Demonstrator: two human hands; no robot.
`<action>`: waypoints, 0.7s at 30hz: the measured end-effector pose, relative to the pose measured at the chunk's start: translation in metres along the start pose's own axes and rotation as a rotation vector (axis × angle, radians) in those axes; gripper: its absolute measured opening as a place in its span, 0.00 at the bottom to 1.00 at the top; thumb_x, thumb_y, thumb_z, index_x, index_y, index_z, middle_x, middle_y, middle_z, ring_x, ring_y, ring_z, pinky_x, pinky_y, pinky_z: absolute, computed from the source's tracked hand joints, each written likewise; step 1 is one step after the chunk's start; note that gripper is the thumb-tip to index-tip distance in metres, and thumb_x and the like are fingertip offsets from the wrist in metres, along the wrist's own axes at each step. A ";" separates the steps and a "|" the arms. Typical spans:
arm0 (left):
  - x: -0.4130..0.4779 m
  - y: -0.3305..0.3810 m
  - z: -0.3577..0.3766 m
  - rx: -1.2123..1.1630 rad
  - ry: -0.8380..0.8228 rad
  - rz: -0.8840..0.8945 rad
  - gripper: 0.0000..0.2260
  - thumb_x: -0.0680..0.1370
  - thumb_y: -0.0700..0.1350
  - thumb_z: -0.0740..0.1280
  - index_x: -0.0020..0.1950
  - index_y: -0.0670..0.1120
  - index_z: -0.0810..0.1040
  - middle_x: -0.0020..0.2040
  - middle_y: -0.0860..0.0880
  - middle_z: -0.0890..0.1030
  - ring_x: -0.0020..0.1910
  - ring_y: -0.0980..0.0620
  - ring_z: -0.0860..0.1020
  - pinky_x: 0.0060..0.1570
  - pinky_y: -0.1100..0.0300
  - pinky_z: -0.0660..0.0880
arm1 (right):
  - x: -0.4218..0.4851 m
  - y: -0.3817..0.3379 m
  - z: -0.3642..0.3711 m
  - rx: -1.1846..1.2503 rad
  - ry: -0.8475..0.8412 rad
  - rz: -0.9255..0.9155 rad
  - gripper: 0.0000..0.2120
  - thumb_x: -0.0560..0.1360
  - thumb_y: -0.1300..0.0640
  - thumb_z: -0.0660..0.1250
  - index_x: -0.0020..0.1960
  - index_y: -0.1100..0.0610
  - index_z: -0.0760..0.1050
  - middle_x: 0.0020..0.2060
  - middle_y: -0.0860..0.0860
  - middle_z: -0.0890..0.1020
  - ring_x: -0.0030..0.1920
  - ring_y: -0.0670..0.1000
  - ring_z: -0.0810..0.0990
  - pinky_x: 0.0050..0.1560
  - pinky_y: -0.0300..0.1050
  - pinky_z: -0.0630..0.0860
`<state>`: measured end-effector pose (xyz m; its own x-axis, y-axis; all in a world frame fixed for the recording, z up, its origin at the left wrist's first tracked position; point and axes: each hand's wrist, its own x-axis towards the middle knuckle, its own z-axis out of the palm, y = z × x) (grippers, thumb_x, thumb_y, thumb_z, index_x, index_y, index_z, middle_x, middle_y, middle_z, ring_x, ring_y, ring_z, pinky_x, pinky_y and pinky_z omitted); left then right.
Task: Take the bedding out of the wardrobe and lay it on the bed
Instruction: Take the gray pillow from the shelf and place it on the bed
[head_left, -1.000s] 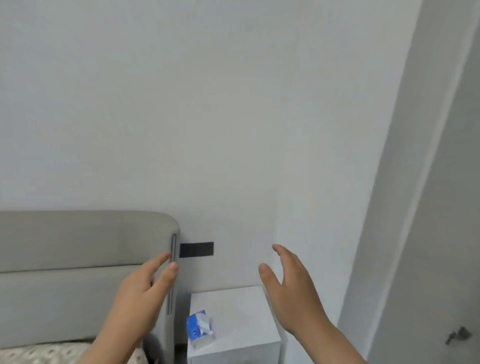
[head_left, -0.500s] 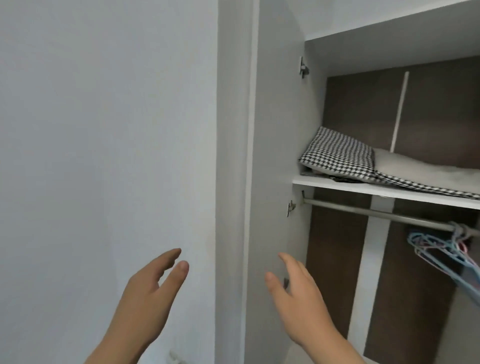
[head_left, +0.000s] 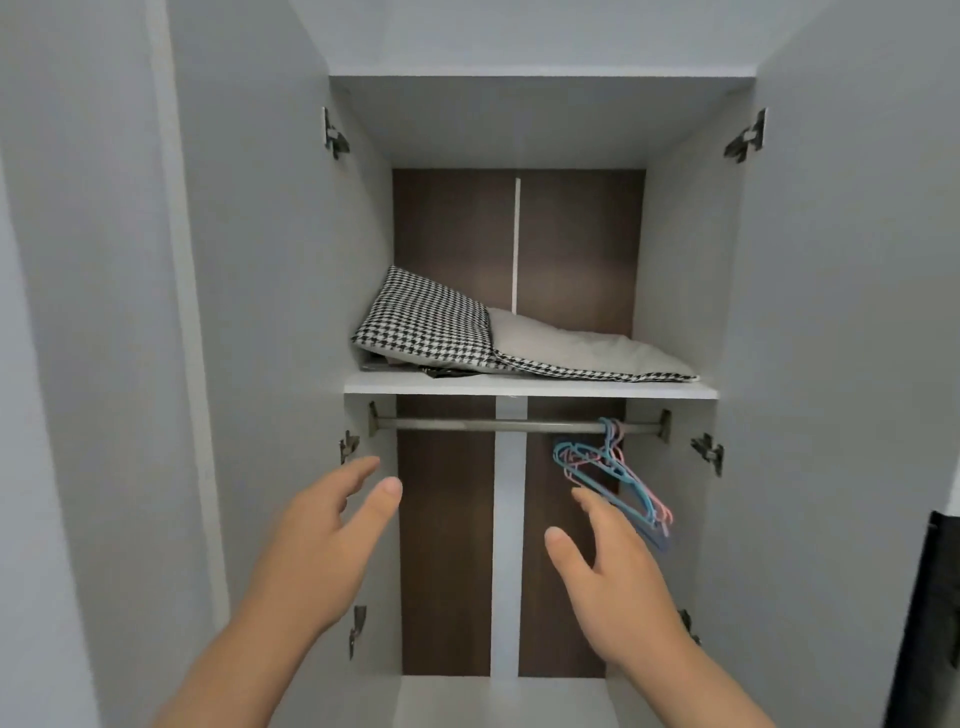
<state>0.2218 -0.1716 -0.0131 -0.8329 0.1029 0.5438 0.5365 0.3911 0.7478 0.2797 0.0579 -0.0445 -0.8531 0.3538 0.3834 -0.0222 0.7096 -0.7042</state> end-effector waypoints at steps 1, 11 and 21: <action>0.009 -0.001 0.009 -0.004 -0.013 0.008 0.34 0.68 0.67 0.57 0.70 0.52 0.72 0.69 0.53 0.74 0.68 0.53 0.71 0.65 0.53 0.67 | 0.007 0.005 -0.004 -0.006 0.017 0.008 0.27 0.80 0.45 0.60 0.76 0.46 0.57 0.75 0.44 0.62 0.74 0.46 0.60 0.72 0.48 0.62; 0.109 0.001 0.106 0.014 -0.047 0.081 0.32 0.70 0.66 0.58 0.70 0.53 0.73 0.67 0.55 0.76 0.65 0.56 0.73 0.65 0.54 0.69 | 0.102 0.070 -0.038 0.039 0.197 -0.002 0.23 0.79 0.49 0.62 0.73 0.48 0.64 0.61 0.38 0.68 0.67 0.44 0.68 0.65 0.44 0.64; 0.222 0.022 0.211 0.071 -0.068 0.131 0.31 0.70 0.66 0.57 0.70 0.53 0.73 0.68 0.53 0.75 0.67 0.52 0.72 0.66 0.49 0.69 | 0.236 0.131 -0.067 -0.016 0.277 -0.010 0.27 0.79 0.47 0.61 0.76 0.51 0.61 0.73 0.48 0.68 0.72 0.48 0.64 0.67 0.43 0.61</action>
<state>0.0204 0.0527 0.0439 -0.7650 0.2176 0.6062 0.6322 0.4338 0.6420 0.1104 0.2756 -0.0061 -0.6782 0.4977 0.5407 -0.0200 0.7230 -0.6906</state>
